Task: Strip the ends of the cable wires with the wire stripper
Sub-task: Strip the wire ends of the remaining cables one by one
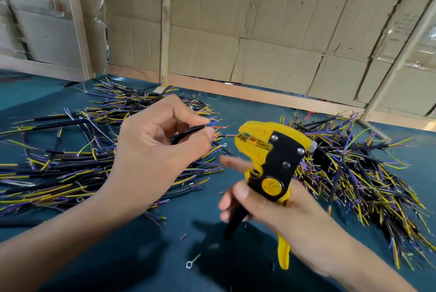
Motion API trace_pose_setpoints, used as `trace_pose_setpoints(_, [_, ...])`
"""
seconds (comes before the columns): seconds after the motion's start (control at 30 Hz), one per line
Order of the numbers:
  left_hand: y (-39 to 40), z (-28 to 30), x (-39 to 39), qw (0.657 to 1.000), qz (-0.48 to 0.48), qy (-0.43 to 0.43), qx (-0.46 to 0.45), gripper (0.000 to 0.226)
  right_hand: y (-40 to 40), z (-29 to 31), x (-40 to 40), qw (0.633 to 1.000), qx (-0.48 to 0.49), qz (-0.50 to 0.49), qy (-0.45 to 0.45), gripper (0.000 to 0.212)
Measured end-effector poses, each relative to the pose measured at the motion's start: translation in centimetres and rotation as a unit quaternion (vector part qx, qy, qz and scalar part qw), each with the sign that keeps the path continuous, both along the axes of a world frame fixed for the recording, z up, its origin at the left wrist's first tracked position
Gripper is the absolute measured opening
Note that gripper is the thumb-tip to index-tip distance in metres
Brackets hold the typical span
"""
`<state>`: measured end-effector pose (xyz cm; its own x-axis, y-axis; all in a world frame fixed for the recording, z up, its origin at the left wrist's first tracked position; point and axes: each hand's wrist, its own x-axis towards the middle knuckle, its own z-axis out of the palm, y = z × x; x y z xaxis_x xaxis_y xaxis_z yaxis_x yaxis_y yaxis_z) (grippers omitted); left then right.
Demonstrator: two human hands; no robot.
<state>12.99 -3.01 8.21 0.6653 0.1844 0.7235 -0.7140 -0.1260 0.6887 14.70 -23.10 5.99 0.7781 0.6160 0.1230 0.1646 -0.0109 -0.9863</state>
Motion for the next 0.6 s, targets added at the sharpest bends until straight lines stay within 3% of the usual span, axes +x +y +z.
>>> trace_pose_setpoints(0.1, [0.03,-0.27,0.14,1.0,0.022,-0.009,0.005,0.009,0.45,-1.09,-0.25,0.997,0.038,0.007,0.066,0.009])
trace_pose_setpoints(0.23, [0.03,-0.23,0.1,0.999,0.04,0.003,0.012,0.009,0.19,-1.16,-0.65,0.978,0.125,0.062,0.154,0.008])
trace_pose_setpoints(0.47, [-0.27,-0.23,-0.4,0.999,0.032,-0.001,0.032,0.008,-0.16,-0.72,-0.67,0.996,0.061,0.063,0.033,0.012])
trace_pose_setpoints(0.6, [-0.02,-0.02,-0.68,0.995,0.052,-0.034,0.084,0.012,-0.31,-0.73,-0.73,0.992,0.087,0.085,0.035,0.006])
